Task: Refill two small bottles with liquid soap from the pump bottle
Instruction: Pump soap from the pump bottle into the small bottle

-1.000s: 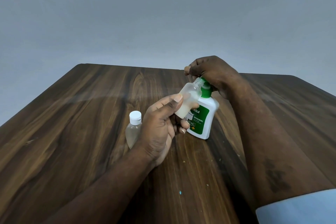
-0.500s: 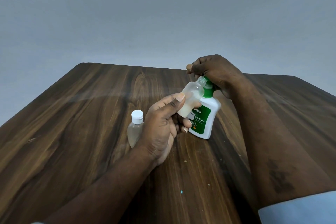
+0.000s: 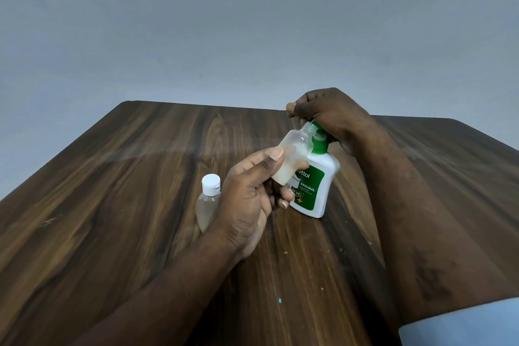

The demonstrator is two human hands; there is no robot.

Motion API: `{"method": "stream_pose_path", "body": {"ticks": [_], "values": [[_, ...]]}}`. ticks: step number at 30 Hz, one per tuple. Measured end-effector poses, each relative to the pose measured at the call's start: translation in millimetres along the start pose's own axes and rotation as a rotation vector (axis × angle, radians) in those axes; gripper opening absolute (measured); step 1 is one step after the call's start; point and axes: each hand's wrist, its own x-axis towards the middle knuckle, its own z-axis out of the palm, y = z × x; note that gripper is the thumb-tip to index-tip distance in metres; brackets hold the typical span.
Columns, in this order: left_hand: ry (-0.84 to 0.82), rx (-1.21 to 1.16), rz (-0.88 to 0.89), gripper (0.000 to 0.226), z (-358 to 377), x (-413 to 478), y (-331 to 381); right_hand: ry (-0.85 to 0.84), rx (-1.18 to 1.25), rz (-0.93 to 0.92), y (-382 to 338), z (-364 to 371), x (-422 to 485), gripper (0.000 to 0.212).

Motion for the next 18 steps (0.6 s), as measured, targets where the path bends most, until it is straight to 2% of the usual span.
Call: {"method": "stream_pose_path", "body": {"ticks": [18], "values": [[0.006, 0.008, 0.001, 0.043, -0.3, 0.4, 0.4, 0.003, -0.012, 0.002, -2.8, 1.1, -3.2, 0.02]]}}
